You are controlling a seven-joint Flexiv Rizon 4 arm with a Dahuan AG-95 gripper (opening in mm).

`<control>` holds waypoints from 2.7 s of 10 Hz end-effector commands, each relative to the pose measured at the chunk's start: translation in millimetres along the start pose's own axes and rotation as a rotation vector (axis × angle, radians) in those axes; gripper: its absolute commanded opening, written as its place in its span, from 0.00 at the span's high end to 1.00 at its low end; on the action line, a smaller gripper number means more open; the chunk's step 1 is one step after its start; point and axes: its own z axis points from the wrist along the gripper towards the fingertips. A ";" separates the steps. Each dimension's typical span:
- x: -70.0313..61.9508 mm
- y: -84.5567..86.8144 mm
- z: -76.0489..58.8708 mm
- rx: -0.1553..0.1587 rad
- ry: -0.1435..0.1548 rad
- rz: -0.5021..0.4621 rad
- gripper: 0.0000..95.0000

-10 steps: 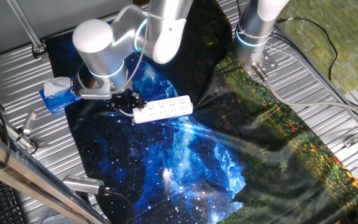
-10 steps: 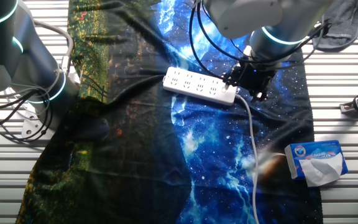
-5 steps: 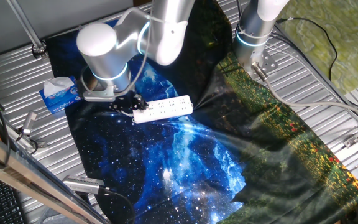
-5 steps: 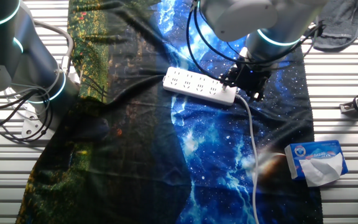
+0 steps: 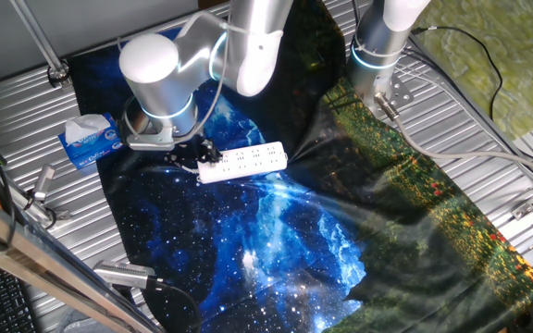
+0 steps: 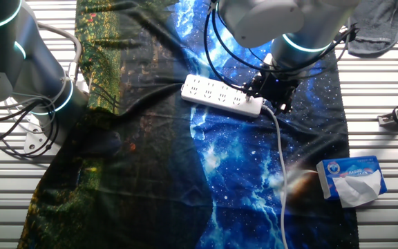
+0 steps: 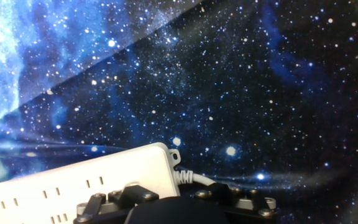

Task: Turn off the power strip by pressing the button

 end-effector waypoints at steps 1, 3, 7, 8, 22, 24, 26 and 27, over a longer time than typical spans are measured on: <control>0.7 -0.9 4.0 0.004 0.001 0.001 0.20; 0.5 -1.7 6.8 0.004 0.003 0.006 0.20; 0.3 -2.9 13.4 0.004 0.001 0.002 0.20; 0.4 -2.5 11.3 0.002 0.002 0.001 0.20; -31.5 -17.8 -87.3 0.035 0.039 0.442 1.00; -31.5 -16.4 -89.3 0.032 0.036 0.474 1.00; -31.8 -11.4 -95.7 0.025 0.045 0.496 1.00; -31.8 -9.4 -97.9 0.025 0.045 0.496 1.00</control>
